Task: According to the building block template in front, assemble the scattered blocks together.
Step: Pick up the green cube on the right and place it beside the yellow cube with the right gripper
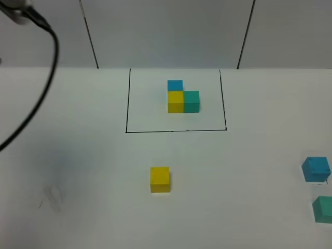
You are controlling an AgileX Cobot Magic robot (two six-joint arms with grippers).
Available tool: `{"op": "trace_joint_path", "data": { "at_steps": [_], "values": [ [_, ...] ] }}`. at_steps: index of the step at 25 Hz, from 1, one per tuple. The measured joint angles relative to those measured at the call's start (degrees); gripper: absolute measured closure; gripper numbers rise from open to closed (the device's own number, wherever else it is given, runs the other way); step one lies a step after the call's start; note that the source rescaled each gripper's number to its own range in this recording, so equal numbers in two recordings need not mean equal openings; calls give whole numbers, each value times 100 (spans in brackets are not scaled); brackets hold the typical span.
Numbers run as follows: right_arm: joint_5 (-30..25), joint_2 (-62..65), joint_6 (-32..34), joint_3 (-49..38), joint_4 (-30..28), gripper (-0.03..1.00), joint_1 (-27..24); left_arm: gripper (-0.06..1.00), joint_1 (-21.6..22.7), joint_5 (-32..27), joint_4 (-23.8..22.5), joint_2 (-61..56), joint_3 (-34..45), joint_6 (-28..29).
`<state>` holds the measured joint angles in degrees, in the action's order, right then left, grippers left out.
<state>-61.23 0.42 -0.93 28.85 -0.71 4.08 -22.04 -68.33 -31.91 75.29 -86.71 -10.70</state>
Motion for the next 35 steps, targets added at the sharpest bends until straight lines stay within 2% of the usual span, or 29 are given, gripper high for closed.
{"op": "trace_joint_path", "data": {
  "at_steps": [8,15,18,22,25,31,35],
  "values": [
    [0,0,0,0,0,24,0,6,189,-7,18,-2158,-3,-171],
    [0,0,0,0,0,24,0,9,190,-7,299,-3871,-5,-171],
    [0,0,0,0,0,24,0,10,322,-7,453,-4456,165,-171],
    [0,0,0,0,0,24,0,12,867,-9,705,-5252,789,-229],
    [0,0,0,0,0,24,0,13,1219,-9,1114,-5780,1362,-167],
    [0,0,0,0,0,24,0,15,1722,-9,2303,-6668,2737,519],
    [0,0,0,0,0,24,0,15,1864,-9,2660,-7052,3661,959]
  ]
}}
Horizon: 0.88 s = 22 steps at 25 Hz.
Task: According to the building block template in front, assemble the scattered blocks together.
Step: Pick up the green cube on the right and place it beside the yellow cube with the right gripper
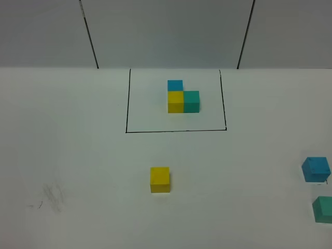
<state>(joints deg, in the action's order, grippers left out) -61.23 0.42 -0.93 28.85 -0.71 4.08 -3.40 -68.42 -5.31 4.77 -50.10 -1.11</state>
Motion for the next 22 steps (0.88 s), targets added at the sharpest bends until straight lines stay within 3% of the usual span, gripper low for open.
{"op": "trace_joint_path", "data": {
  "at_steps": [10,22],
  "values": [
    [0,0,0,0,0,24,0,17,34,565,15,-302,1744,533],
    [0,0,0,0,0,24,0,21,34,748,34,-302,2110,614]
  ]
}}
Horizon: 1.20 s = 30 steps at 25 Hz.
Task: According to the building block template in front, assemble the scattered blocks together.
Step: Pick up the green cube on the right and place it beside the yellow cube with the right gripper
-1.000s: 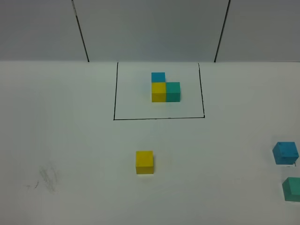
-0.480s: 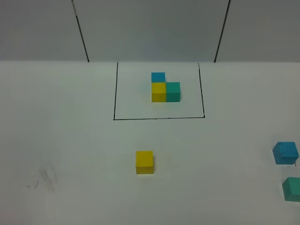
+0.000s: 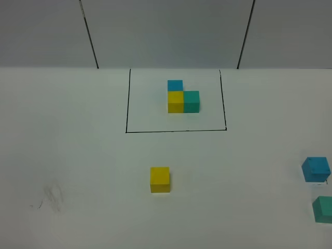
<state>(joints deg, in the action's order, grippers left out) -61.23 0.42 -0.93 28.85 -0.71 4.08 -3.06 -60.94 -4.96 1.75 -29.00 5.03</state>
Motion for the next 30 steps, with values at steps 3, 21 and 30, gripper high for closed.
{"op": "trace_joint_path", "data": {
  "at_steps": [3,21,30],
  "values": [
    [0,0,0,0,0,24,0,29,0,0,0,0,0,0],
    [0,0,0,0,0,24,0,70,0,0,0,0,0,0],
    [0,0,0,0,-2,24,0,73,0,0,0,0,0,0]
  ]
}}
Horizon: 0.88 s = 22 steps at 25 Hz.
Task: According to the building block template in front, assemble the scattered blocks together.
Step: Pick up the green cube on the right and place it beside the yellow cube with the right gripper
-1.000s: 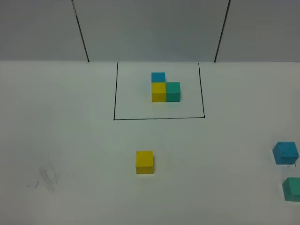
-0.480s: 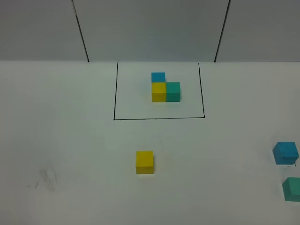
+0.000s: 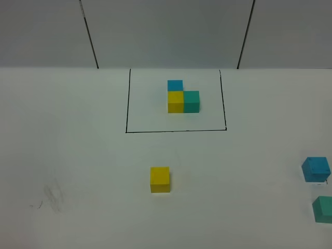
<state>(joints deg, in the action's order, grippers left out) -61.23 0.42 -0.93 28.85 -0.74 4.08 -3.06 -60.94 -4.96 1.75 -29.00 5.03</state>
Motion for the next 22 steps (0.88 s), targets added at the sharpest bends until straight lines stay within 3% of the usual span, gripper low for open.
{"op": "trace_joint_path", "data": {
  "at_steps": [6,10,14,22],
  "values": [
    [0,0,124,0,-132,23,0,73,0,0,0,0,0,0],
    [0,-378,207,0,-303,17,0,73,0,0,0,0,0,0],
    [65,-1228,243,164,-343,10,0,73,0,0,0,0,0,0],
    [655,-3474,513,478,-631,11,0,73,0,0,0,0,0,0]
  ]
}}
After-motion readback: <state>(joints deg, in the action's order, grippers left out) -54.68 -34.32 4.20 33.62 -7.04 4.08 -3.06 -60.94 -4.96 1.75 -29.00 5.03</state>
